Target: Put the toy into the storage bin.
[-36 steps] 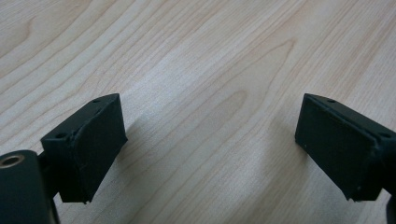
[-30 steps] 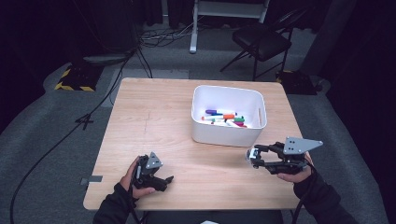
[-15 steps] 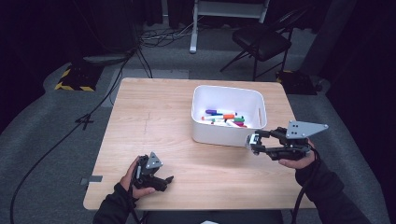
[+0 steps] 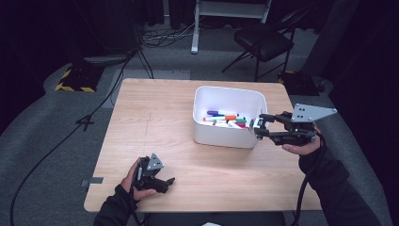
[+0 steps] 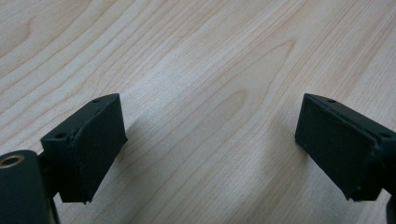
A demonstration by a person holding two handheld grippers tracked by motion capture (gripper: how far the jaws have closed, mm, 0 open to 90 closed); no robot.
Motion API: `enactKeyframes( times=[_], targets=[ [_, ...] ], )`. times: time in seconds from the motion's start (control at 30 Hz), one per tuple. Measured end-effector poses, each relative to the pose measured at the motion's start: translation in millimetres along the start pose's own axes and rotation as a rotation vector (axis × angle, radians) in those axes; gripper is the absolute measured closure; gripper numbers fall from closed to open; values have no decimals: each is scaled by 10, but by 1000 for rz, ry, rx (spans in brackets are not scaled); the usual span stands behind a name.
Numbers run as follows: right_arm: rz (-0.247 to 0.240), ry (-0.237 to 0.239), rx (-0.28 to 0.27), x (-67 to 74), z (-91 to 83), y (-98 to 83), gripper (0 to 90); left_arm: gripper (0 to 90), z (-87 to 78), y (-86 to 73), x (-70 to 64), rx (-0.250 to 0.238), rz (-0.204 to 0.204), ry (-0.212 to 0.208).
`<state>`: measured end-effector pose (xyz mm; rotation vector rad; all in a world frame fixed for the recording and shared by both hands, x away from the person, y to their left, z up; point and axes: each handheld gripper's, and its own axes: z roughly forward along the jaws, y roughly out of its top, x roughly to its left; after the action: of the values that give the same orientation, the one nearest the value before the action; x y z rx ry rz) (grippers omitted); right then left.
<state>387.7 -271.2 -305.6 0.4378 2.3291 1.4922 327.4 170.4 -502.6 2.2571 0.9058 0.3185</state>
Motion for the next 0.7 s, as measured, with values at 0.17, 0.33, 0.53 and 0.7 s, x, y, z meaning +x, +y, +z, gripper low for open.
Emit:
enactKeyframes(
  times=[0.17, 0.33, 0.53, 0.7],
  targets=[
    [10, -24, 4, -120, 36, 59, 487, 88, 0, 0, 0, 0, 0, 0],
    [25, -49, 15, -226, 74, 109, 487, 88, 0, 0, 0, 0, 0, 0],
    [35, -74, 42, -389, 213, 195, 487, 87, 0, 1, 1, 1, 0, 0],
    [36, -81, 68, -487, 341, 236, 487, 87, 0, 1, 1, 1, 0, 1]
  ],
)
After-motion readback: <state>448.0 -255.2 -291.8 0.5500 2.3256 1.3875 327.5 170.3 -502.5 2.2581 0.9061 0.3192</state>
